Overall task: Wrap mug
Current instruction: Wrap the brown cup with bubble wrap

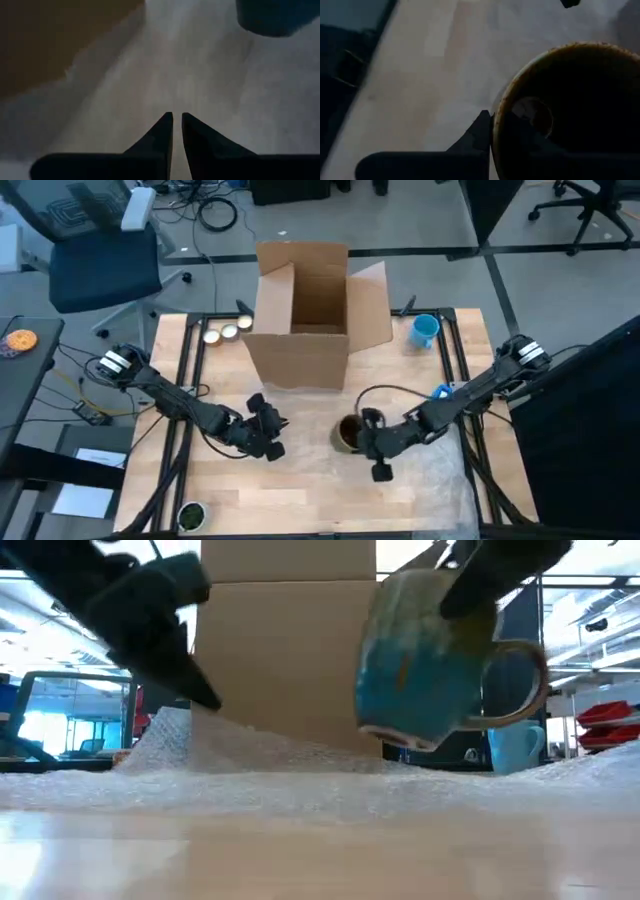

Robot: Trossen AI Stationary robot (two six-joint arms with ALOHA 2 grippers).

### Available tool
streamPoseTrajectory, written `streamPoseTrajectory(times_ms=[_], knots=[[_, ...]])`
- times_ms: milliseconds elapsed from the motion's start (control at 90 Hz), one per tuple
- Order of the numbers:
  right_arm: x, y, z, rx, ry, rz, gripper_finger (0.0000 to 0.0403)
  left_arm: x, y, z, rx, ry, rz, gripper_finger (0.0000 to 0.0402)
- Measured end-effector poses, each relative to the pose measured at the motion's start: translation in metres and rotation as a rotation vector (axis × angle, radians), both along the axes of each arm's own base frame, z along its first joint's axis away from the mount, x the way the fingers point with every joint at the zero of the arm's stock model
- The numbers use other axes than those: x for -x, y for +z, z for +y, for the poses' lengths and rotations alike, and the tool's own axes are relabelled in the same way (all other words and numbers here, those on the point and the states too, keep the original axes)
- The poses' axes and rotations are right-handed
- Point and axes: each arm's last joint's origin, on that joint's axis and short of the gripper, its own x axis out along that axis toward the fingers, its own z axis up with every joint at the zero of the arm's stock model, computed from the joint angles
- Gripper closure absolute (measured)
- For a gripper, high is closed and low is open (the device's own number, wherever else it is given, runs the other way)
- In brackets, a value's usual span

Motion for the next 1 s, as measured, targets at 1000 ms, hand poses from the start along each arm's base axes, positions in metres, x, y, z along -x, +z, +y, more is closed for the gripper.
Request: streamPoseTrajectory(times_ms=[1000], knots=[[-0.070, -0.002, 0.000, 0.189, 0.082, 0.173, 0.0399, 0.040, -0.022, -0.034, 0.319, 0.102, 0.060, 0.0375]])
